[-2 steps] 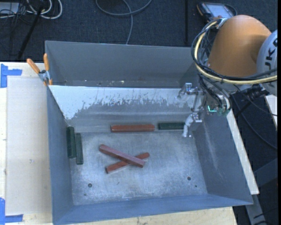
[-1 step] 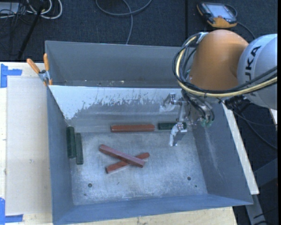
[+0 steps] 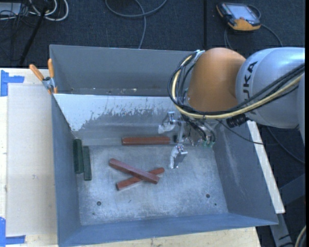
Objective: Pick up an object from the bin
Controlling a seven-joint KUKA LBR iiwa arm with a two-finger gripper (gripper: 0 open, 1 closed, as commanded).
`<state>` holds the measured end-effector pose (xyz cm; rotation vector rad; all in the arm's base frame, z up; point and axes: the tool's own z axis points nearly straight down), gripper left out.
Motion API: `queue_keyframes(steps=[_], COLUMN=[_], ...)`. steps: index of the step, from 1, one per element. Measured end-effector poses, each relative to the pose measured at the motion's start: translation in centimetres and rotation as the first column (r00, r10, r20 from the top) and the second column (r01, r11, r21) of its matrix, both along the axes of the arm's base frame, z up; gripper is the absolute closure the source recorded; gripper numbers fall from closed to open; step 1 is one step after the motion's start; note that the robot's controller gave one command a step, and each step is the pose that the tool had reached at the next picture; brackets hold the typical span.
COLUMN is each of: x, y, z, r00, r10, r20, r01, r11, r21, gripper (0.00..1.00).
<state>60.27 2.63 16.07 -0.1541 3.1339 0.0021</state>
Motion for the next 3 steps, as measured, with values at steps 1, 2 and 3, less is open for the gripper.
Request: queue_keyframes(steps=[1, 2, 3], x=[-0.9, -2.3, -2.3], y=[0.7, 3.3, 3.3], z=[-6.2, -8.3, -8.3], r00=[1.0, 0.998, 0.998], r10=[0.012, 0.064, 0.065], r20=[-0.002, 0.011, 0.011], r01=[-0.012, -0.064, -0.065], r11=[1.0, 0.998, 0.998], r21=[0.0, -0.001, -0.001], gripper=[0.0, 1.0, 1.0])
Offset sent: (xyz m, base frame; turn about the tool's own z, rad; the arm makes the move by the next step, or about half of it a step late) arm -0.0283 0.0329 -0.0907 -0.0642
